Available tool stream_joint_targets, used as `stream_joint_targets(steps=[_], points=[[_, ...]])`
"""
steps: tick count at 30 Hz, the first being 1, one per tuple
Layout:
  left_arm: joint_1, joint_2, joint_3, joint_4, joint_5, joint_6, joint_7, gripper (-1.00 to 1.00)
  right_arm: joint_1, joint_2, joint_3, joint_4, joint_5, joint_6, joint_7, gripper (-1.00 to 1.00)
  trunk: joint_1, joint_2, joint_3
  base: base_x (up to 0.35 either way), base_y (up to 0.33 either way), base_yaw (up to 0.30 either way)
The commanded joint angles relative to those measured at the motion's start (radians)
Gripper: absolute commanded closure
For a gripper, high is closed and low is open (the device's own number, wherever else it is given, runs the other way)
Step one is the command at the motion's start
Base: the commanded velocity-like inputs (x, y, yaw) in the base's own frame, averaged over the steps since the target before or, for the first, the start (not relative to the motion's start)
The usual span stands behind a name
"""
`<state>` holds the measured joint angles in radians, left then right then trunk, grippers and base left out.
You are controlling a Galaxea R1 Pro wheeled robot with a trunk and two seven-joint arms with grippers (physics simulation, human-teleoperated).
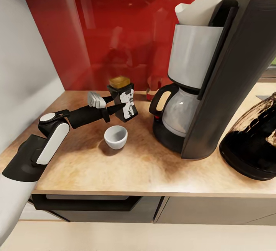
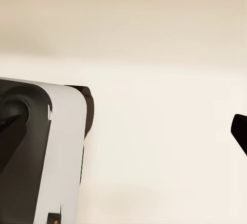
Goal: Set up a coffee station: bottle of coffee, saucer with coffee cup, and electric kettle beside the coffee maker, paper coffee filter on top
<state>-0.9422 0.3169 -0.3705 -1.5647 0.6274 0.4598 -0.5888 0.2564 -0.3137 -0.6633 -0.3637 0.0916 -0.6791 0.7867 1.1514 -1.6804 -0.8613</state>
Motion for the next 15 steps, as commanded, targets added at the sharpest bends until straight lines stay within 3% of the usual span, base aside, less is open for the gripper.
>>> stream_joint_targets(steps=[1, 15], points=[[-0.001, 0.001, -0.001, 0.000, 0.011, 0.008, 0.001, 1.00, 0.000, 0.001, -0.008, -0.001, 0.010, -0.004, 0.004, -1.00, 0.000, 0.000, -0.001, 0.000, 0.000, 0.000], [-0.001, 0.002, 0.003, 0.000, 0.011, 0.009, 0.001, 1.00, 0.000, 0.001, -0.008, -0.001, 0.010, -0.004, 0.004, -1.00, 0.000, 0.000, -0.001, 0.024, 0.034, 0.000]])
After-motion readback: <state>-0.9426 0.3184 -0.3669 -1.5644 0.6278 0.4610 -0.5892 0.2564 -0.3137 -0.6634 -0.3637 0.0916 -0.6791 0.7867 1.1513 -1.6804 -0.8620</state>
